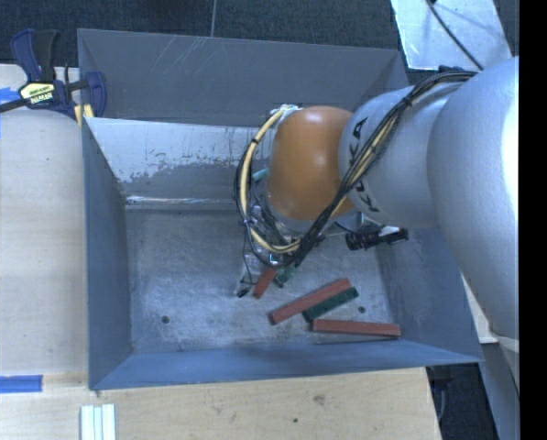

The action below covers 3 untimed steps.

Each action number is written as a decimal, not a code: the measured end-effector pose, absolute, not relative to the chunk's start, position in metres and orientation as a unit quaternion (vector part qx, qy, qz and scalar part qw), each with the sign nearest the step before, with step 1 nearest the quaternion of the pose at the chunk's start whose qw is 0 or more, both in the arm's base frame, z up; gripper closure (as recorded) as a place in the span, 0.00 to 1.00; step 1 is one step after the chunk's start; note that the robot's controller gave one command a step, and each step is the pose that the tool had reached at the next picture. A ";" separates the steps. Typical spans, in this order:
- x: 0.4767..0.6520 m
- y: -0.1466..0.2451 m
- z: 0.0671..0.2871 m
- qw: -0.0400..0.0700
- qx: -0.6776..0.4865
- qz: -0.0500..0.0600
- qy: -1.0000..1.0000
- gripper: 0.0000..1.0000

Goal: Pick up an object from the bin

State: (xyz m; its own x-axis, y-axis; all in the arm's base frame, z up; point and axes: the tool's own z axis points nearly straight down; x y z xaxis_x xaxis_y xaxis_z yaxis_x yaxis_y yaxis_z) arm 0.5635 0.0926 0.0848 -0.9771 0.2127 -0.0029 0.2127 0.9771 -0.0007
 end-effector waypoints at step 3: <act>0.554 -0.057 0.071 0.004 -0.288 -0.001 0.958 0.00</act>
Offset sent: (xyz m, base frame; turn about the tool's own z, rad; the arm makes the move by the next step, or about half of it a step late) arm 0.0556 -0.0643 -0.0136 -0.0367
